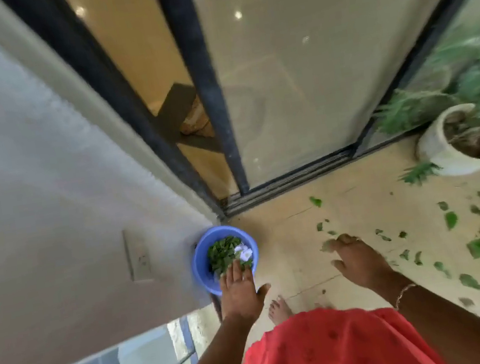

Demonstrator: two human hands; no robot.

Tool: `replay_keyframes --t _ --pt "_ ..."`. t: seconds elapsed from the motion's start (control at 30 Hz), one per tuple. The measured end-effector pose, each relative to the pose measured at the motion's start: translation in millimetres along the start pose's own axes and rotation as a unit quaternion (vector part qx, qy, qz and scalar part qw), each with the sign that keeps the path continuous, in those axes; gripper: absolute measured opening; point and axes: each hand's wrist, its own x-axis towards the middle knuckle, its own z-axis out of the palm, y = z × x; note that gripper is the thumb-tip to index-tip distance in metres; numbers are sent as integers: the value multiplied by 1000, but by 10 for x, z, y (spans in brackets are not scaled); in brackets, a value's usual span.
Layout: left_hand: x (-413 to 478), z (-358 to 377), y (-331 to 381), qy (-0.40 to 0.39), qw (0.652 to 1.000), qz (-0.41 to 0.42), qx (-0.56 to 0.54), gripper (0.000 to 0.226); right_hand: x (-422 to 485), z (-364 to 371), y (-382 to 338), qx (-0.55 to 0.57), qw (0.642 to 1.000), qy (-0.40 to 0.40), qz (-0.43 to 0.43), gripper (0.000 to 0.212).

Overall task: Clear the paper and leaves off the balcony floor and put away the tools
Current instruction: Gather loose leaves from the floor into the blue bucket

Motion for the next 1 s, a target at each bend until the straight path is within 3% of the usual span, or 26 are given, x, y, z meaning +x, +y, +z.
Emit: replay_keyframes --t 0.07,0.17,0.27,0.37,0.4,0.47,0.53,0.63,0.73,0.9,1.0 --pt "-153 -151 229 -24 997 52 61 80 -378 -123 184 -14 1000 -7 25 37" --pt "-259 -252 432 -6 987 115 113 115 -785 -158 393 -14 998 -11 55 41" --pt "-277 -173 682 34 975 180 128 96 -1274 -103 726 28 994 -4 107 45" --pt "-290 -194 1215 81 956 235 155 92 -1739 -16 1137 69 986 20 153 47" --pt "-322 -167 1431 78 954 244 156 95 -1910 -2 1278 76 983 22 164 46" --pt "-500 -191 2000 -6 964 230 129 119 -2264 39 1585 86 978 35 189 44" --pt "-756 -140 2564 -5 963 227 142 134 -2650 77 1863 98 968 54 223 43" --pt "-1139 28 3275 -14 949 267 167 90 -3188 126 2270 133 947 95 278 39" --pt "-1350 233 3920 -18 927 321 190 70 -3629 188 2613 172 920 125 329 40" --pt "-1599 465 4818 -22 892 403 205 64 -4118 288 3061 283 837 206 421 35" --pt "-1656 531 5248 2 870 442 217 59 -4265 366 3339 289 829 198 437 34"
